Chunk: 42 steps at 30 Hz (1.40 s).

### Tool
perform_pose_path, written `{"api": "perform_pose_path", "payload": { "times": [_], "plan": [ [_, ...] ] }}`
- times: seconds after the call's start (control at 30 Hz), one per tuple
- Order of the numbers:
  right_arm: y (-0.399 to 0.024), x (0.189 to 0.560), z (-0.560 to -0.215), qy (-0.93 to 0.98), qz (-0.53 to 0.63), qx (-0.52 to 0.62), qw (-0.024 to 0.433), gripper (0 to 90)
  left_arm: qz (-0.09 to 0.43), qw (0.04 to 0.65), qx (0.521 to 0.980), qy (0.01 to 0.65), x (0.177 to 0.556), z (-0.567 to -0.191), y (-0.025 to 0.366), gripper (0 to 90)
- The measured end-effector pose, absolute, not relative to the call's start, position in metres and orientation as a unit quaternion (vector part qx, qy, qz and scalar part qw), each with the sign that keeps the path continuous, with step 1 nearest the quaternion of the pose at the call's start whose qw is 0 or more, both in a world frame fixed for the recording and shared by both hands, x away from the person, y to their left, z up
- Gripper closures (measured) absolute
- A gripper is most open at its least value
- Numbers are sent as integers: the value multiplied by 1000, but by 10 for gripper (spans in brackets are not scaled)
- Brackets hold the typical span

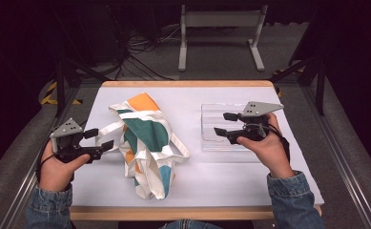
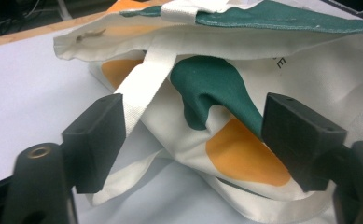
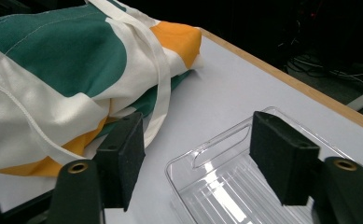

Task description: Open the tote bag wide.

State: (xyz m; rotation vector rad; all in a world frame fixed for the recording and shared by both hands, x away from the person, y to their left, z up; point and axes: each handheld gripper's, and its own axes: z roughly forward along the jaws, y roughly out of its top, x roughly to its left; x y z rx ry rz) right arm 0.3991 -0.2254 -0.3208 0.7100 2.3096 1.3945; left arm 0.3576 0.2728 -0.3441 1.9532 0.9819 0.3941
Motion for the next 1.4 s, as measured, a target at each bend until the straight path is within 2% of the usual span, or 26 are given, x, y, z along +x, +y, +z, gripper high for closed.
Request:
{"api": "perform_pose_path", "payload": {
  "times": [0.03, 0.2, 0.57, 0.67, 0.9, 1.13, 1.4],
  "plan": [
    [-224, 398, -321, 817, 488, 253, 174, 292, 157, 442, 792, 391, 357, -343, 271, 209],
    [-215, 389, -317, 818, 502, 232, 157, 283, 155, 454, 798, 365, 352, -335, 263, 191],
    [-190, 375, -313, 826, 517, 189, 121, 306, 143, 454, 803, 358, 349, -334, 260, 179],
    [-178, 371, -316, 824, 530, 172, 103, 265, 133, 456, 808, 350, 347, -332, 258, 202],
    [-163, 368, -323, 832, 527, 154, 75, 256, 127, 461, 807, 348, 345, -331, 257, 197],
    [-147, 366, -331, 840, 523, 133, 55, 278, 124, 460, 812, 337, 342, -331, 255, 191],
    [-132, 372, -343, 849, 512, 121, 32, 405, 127, 456, 813, 340, 339, -336, 259, 170]
  ]
}}
